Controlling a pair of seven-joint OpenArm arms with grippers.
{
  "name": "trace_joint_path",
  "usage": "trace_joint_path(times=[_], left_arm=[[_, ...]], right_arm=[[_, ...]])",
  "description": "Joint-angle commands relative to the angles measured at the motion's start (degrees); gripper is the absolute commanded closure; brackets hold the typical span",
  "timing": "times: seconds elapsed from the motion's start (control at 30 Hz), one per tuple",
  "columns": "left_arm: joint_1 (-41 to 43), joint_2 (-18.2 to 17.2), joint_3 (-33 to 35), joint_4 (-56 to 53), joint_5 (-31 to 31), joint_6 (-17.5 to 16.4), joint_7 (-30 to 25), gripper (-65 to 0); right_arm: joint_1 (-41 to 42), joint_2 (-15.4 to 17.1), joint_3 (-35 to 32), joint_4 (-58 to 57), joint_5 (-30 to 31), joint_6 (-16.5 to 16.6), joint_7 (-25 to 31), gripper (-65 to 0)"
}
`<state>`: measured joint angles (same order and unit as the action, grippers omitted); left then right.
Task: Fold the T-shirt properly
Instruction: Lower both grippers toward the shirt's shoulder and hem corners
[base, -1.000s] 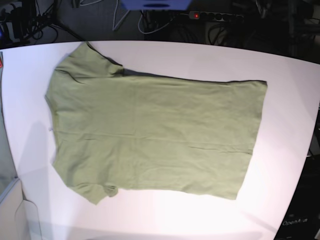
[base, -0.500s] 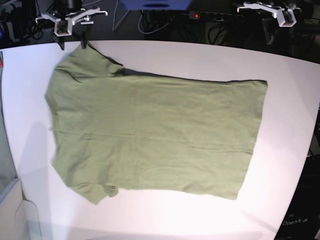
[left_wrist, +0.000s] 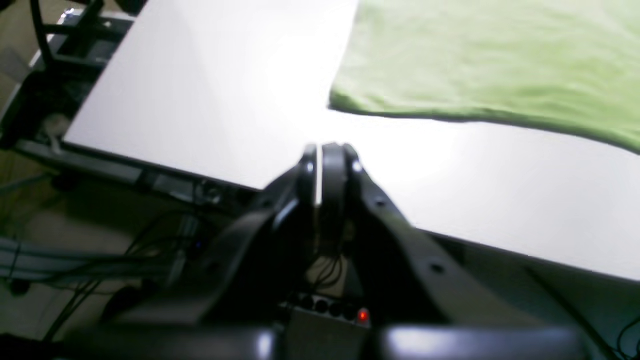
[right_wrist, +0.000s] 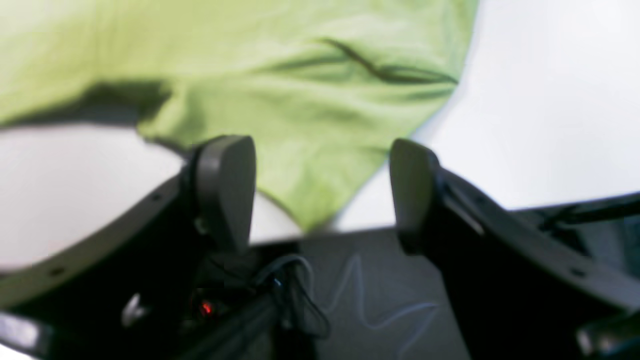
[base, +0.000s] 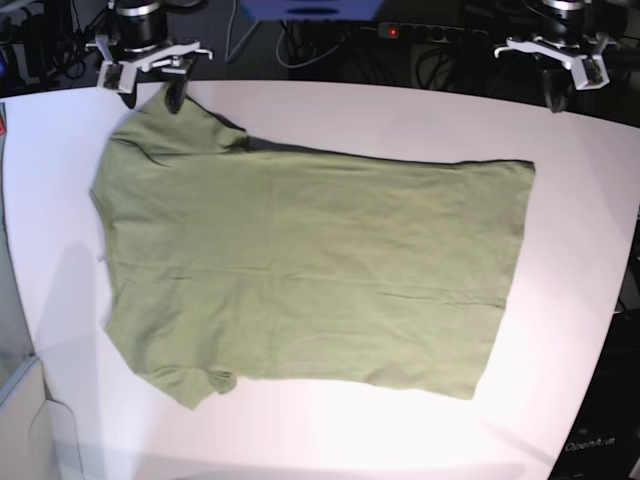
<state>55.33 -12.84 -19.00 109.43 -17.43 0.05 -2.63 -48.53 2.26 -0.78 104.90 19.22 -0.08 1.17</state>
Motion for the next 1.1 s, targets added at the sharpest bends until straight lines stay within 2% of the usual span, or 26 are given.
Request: trace_joint_path(times=[0.0,0.07,0.47,0.7,0.93,1.07], left_arm=[[0.54,-0.21,-0.56,1.39,-0.02,0.17,-0.66,-1.1],[0.54,-0.21,-1.43,2.0,-0.02,0.17,-0.49,-1.1],[0.45,-0.21,-2.31,2.27,0.16,0.17,-0.22,-1.1],[0.45,-0.21,-2.4,2.18,0.33,0.25,-0.22,-1.1],[-0.43,-0.21,-2.4,2.18,0.42,0.25,-0.14,-1.1],[-0.69,-0.21,-4.34,2.27,0.07,0.25,1.89,-1.1]], right_arm=[[-0.13,0.95,0.12,-0.07,0.43,0.3,0.81,-41.4],[0.67,1.74,0.12,-1.39,0.69,0.3,0.81,-41.2],[3.21,1.47,0.38,-4.64,0.69,-0.14,0.81,-41.1],[3.74,-0.81,1.26,-8.24,0.69,-0.14,0.81,-40.9],[3.74,-1.34,0.64,-8.51,0.78,-0.14,0.72,-40.9],[3.74,-2.48,-0.15,-8.51,0.78,0.21,0.72,-40.9]])
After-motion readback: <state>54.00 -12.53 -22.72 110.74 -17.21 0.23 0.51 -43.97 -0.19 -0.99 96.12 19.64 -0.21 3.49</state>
